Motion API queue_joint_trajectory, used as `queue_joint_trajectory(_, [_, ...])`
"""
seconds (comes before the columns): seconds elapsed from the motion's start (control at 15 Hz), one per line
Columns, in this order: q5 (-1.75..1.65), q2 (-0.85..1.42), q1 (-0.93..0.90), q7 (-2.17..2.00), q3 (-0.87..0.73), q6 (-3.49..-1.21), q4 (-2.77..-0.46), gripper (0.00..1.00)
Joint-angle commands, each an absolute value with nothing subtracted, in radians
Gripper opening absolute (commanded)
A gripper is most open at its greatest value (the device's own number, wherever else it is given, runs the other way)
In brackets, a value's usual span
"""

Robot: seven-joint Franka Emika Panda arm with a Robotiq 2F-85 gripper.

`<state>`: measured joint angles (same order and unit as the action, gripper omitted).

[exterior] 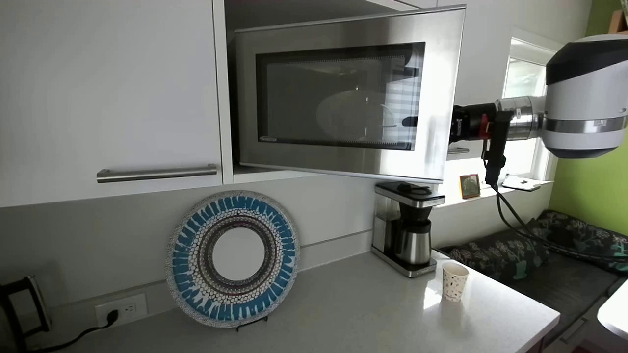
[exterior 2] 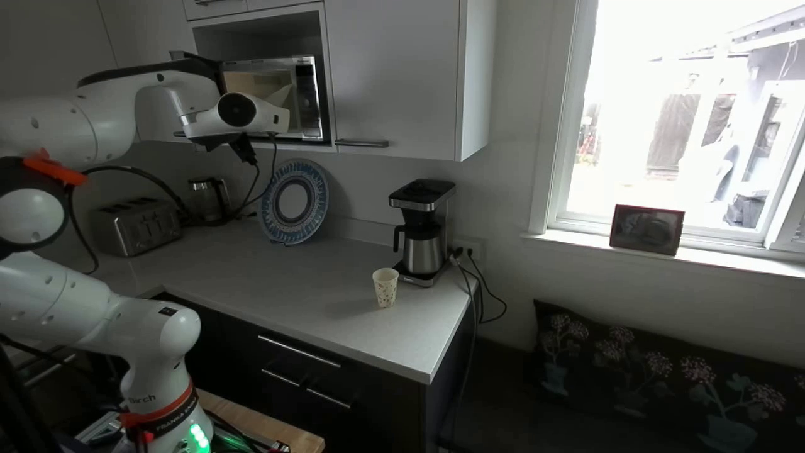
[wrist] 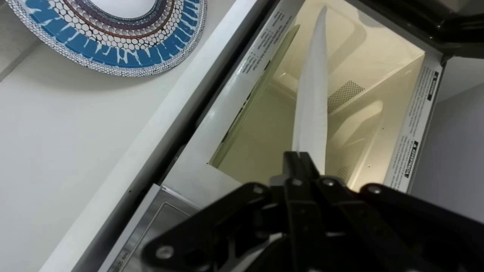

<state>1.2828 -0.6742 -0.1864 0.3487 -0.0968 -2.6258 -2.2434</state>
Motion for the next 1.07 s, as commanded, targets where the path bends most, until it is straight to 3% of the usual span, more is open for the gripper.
queue_joint_trajectory(0.0, [1.302,-0.671,-0.142,0.354,-0.071,-2.603,-2.24,0.01])
queue_joint_trajectory(1.0, [1.264,-0.599,-0.118,0.262,-0.042,-2.544,-2.17,0.0])
